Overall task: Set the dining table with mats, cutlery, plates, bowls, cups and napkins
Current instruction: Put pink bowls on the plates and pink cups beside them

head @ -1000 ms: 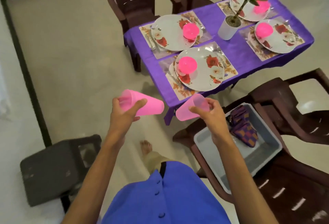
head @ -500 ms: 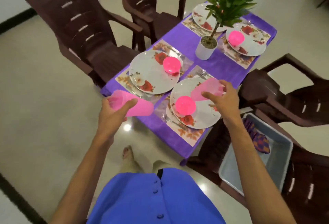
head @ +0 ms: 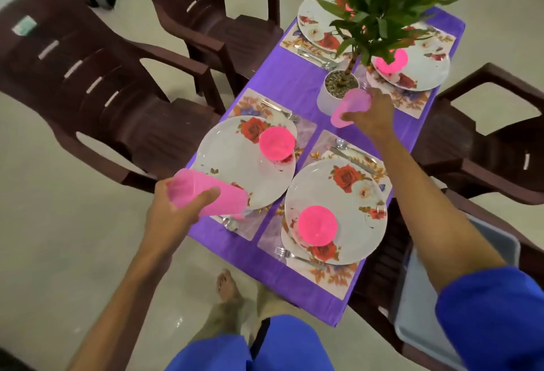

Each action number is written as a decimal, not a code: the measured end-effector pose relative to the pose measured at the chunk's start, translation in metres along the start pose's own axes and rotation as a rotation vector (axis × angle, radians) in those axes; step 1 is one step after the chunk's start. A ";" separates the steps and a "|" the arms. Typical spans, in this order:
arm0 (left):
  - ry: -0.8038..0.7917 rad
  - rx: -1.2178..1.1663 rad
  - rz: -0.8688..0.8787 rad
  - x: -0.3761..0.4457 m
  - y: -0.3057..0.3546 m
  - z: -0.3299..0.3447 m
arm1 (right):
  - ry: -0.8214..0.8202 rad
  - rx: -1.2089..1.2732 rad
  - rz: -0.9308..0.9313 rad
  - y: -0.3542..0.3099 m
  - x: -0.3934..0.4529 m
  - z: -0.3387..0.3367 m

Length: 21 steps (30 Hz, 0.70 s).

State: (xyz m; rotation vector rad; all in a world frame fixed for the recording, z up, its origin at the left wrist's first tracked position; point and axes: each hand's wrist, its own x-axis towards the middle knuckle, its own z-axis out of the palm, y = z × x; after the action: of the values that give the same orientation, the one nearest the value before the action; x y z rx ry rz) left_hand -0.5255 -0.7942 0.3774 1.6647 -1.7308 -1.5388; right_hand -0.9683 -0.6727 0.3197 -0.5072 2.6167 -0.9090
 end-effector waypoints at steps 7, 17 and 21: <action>-0.067 0.033 -0.046 0.038 0.010 0.037 | -0.179 -0.155 0.013 0.018 0.052 0.043; -0.085 0.087 -0.093 0.063 0.013 0.051 | -0.285 -0.354 -0.129 0.019 0.063 0.047; -0.093 0.095 -0.098 0.063 0.013 0.050 | -0.329 -0.426 -0.205 0.020 0.064 0.041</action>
State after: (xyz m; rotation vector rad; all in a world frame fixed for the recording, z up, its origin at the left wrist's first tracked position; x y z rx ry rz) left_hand -0.5908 -0.8269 0.3404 1.7747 -1.8201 -1.6246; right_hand -1.0126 -0.7072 0.2639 -0.9569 2.4755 -0.2757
